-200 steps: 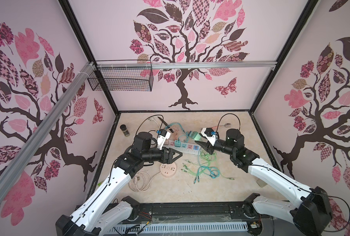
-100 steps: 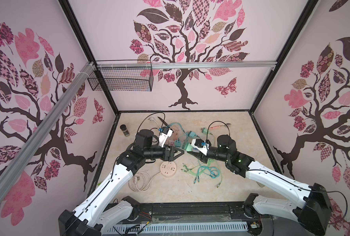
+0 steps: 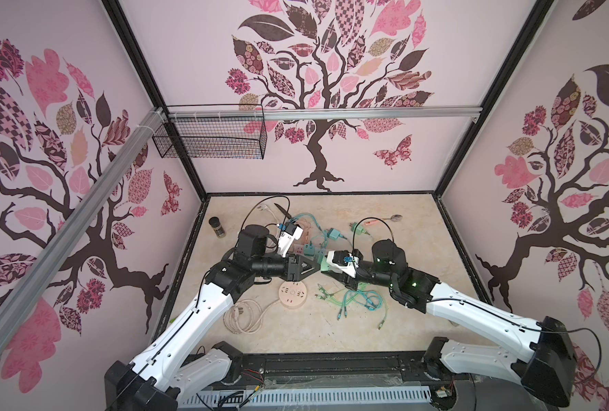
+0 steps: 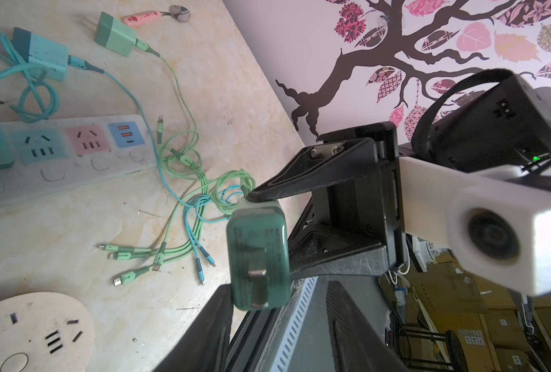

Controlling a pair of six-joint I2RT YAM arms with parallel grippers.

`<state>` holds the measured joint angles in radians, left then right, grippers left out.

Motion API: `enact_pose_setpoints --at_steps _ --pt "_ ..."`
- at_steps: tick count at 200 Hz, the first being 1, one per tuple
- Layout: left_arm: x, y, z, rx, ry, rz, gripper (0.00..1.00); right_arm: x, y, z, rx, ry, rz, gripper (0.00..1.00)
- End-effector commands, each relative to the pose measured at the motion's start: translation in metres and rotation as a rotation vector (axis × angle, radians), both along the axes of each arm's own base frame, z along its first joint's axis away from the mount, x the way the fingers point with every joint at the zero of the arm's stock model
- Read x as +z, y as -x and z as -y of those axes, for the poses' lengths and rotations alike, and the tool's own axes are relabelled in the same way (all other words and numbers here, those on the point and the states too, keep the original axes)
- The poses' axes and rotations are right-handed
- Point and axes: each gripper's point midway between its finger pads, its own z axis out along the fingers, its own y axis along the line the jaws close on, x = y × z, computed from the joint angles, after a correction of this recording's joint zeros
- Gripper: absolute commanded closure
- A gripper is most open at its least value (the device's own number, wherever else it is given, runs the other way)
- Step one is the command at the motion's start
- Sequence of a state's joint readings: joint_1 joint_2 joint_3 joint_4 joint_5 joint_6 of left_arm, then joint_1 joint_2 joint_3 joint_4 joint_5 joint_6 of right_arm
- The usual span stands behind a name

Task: Insert plugs into power strip
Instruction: Pick up the plug from the top-right of the table.

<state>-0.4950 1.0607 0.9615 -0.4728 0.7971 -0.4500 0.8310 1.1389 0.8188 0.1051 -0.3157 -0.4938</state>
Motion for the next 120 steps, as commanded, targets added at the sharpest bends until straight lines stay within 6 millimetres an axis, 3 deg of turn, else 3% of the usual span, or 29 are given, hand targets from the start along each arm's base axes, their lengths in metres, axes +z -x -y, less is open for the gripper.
enact_pose_setpoints --at_steps 1,70,120 --pt "0.0185 0.0028 0.0046 -0.041 0.037 0.022 0.51 0.0280 -0.0001 -0.0036 0.001 -0.034 0.056 0.64" --pt "0.0206 -0.0016 0.0085 -0.047 0.045 0.014 0.60 0.0274 0.0038 -0.0057 0.012 -0.021 0.065 0.64" --pt "0.0176 -0.0020 0.0085 -0.045 0.041 0.005 0.77 0.0231 0.0053 -0.0071 0.019 -0.011 0.067 0.63"
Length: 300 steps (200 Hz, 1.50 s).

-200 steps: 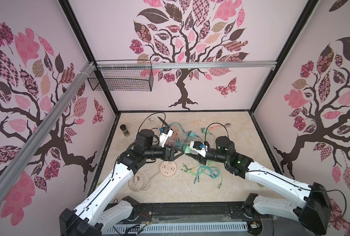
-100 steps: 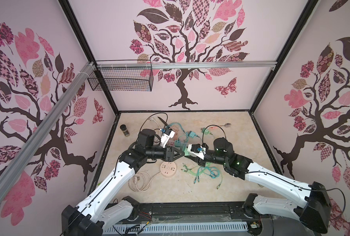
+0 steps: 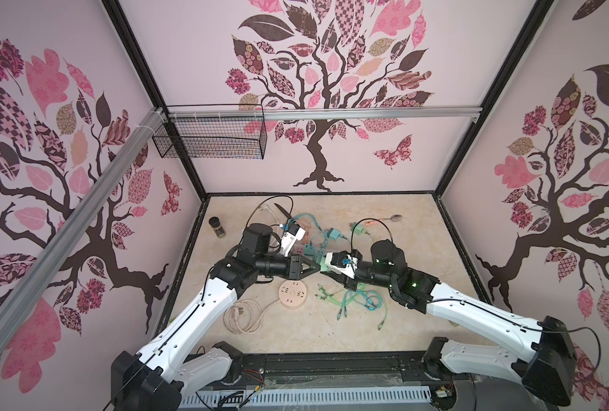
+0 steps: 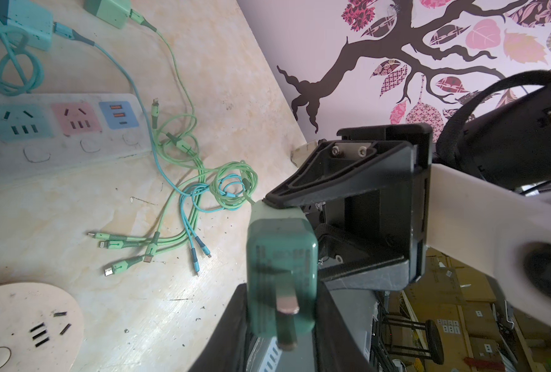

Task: Insert plugs into power strip
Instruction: Pick up the plug from the top-right of the table.

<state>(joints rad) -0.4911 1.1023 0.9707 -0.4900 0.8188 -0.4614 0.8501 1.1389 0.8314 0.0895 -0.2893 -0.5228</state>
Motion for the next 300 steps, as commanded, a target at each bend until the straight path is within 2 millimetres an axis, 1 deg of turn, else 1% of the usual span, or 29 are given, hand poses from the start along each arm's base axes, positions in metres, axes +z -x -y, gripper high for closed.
enact_pose_setpoints --at_steps 1,23,40,52,65,84,99,119,138,148,161,175,177,192,204,231,260,293,300 --pt "0.027 0.001 0.006 -0.035 0.053 0.065 0.78 0.021 0.003 -0.005 0.018 -0.030 0.040 0.63" --pt "0.027 0.000 0.006 -0.033 0.055 0.067 0.82 0.021 0.003 -0.003 0.007 -0.037 0.040 0.58" --pt "0.027 -0.002 0.005 -0.019 0.051 0.076 0.89 0.023 0.002 -0.001 -0.013 -0.055 0.033 0.48" --pt "0.028 -0.005 0.004 -0.002 0.047 0.084 0.92 0.029 0.000 0.003 -0.041 -0.081 0.024 0.43" --pt "0.029 -0.008 0.002 0.020 0.043 0.098 0.96 0.040 -0.005 0.009 -0.104 -0.130 -0.022 0.38" --pt "0.033 -0.013 0.002 0.041 0.044 0.117 1.00 0.047 -0.008 0.021 -0.147 -0.183 -0.092 0.35" --pt "0.033 -0.019 0.001 0.071 0.038 0.132 1.00 0.053 -0.007 0.032 -0.160 -0.235 -0.139 0.34" --pt "0.037 -0.026 -0.001 0.104 0.037 0.163 1.00 0.067 -0.005 0.049 -0.178 -0.323 -0.200 0.33" --pt "0.046 -0.030 -0.004 0.137 0.054 0.216 1.00 0.076 -0.008 0.062 -0.227 -0.412 -0.318 0.32" --pt "0.052 -0.030 -0.005 0.144 0.071 0.242 1.00 0.075 -0.006 0.061 -0.224 -0.444 -0.403 0.32" --pt "0.060 -0.031 -0.006 0.154 0.098 0.277 1.00 0.072 0.004 0.054 -0.165 -0.494 -0.518 0.34" --pt "0.067 -0.031 -0.007 0.169 0.117 0.310 1.00 0.077 0.018 0.048 -0.071 -0.592 -0.623 0.35" --pt "0.068 -0.031 -0.008 0.172 0.119 0.316 1.00 0.074 0.020 0.048 -0.062 -0.601 -0.640 0.35" --pt "0.074 -0.031 -0.011 0.193 0.130 0.340 1.00 0.078 0.029 0.046 0.008 -0.678 -0.722 0.36" --pt "0.077 -0.030 -0.012 0.201 0.142 0.357 1.00 0.076 0.033 0.046 0.030 -0.711 -0.771 0.38" --pt "0.086 -0.028 -0.014 0.216 0.200 0.389 1.00 0.079 0.042 0.049 0.100 -0.785 -0.820 0.39" --pt "0.095 -0.023 -0.014 0.211 0.260 0.421 1.00 0.089 0.048 0.050 0.165 -0.829 -0.823 0.39" --pt "0.105 -0.015 -0.013 0.184 0.335 0.446 1.00 0.103 0.048 0.049 0.228 -0.890 -0.824 0.37" --pt "0.103 -0.015 -0.012 0.182 0.341 0.440 1.00 0.105 0.047 0.048 0.237 -0.904 -0.826 0.37"
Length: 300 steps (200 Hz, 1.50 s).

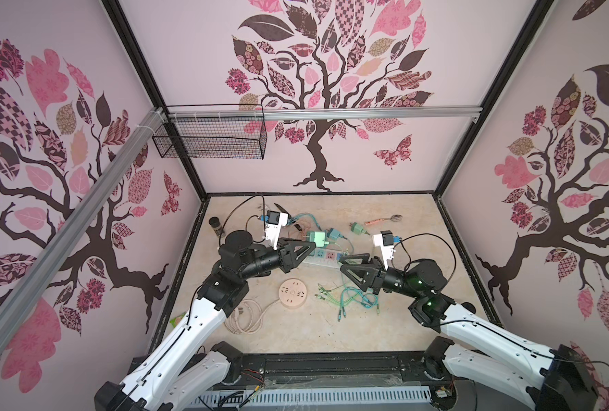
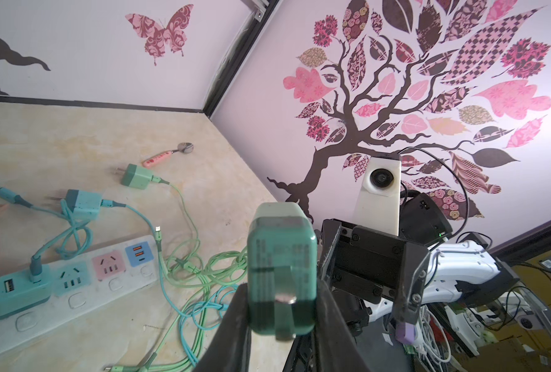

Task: Insert plugs into power strip
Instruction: Pick up the plug from the top-right of the table.

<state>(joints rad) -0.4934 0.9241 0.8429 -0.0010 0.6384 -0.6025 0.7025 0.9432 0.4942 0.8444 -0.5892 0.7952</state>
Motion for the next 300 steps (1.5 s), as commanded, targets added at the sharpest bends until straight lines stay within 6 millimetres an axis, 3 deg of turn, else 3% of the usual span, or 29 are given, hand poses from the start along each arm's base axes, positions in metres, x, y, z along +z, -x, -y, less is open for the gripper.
enact_pose_setpoints --at_steps 1,55,155,198,300 --pt "0.022 0.008 0.001 -0.029 0.086 0.079 1.00 0.029 0.008 0.002 0.052 -0.121 0.036 0.37" --pt "0.042 0.016 -0.003 -0.032 0.173 0.165 1.00 0.040 -0.001 -0.006 0.078 -0.170 0.035 0.38" --pt "0.050 0.030 0.018 -0.086 0.211 0.230 1.00 0.064 -0.007 -0.014 0.079 -0.202 0.112 0.43" --pt "0.053 0.031 0.017 -0.076 0.233 0.236 1.00 0.076 -0.006 -0.012 0.089 -0.238 0.131 0.46" --pt "0.061 0.040 0.016 -0.097 0.266 0.262 1.00 0.078 -0.014 -0.019 0.079 -0.245 0.116 0.48"
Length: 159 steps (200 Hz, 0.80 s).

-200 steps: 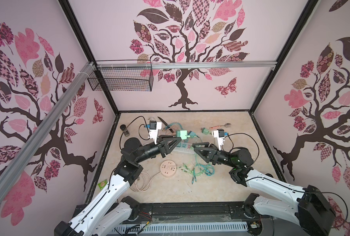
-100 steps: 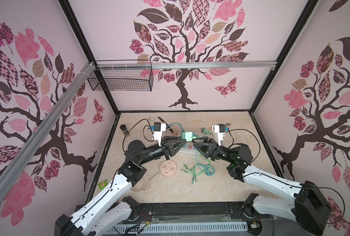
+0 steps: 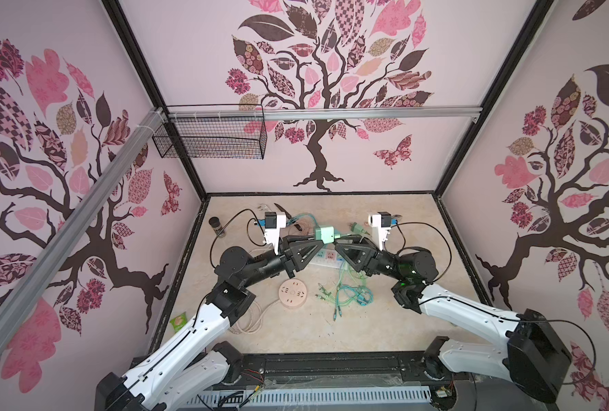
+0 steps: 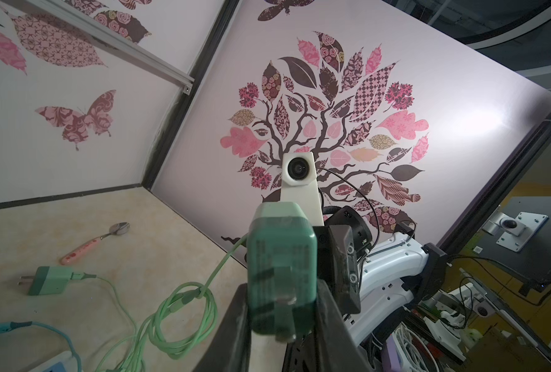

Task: Insert plugs into power strip
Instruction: Pick up the plug from the top-right of the table.

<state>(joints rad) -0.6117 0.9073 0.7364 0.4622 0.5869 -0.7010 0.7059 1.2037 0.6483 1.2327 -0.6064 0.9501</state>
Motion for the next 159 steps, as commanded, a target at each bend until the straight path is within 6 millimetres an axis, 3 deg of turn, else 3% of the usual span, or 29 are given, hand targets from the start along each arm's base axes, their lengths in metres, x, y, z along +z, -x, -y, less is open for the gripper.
enact_pose_setpoints --at_steps 1,159 --pt "0.006 0.010 -0.001 -0.022 0.026 0.038 1.00 0.017 0.003 -0.001 0.003 -0.038 0.037 0.48" --pt "0.003 0.015 0.001 -0.054 0.023 0.028 1.00 0.022 -0.008 -0.012 -0.040 -0.008 0.053 0.53"
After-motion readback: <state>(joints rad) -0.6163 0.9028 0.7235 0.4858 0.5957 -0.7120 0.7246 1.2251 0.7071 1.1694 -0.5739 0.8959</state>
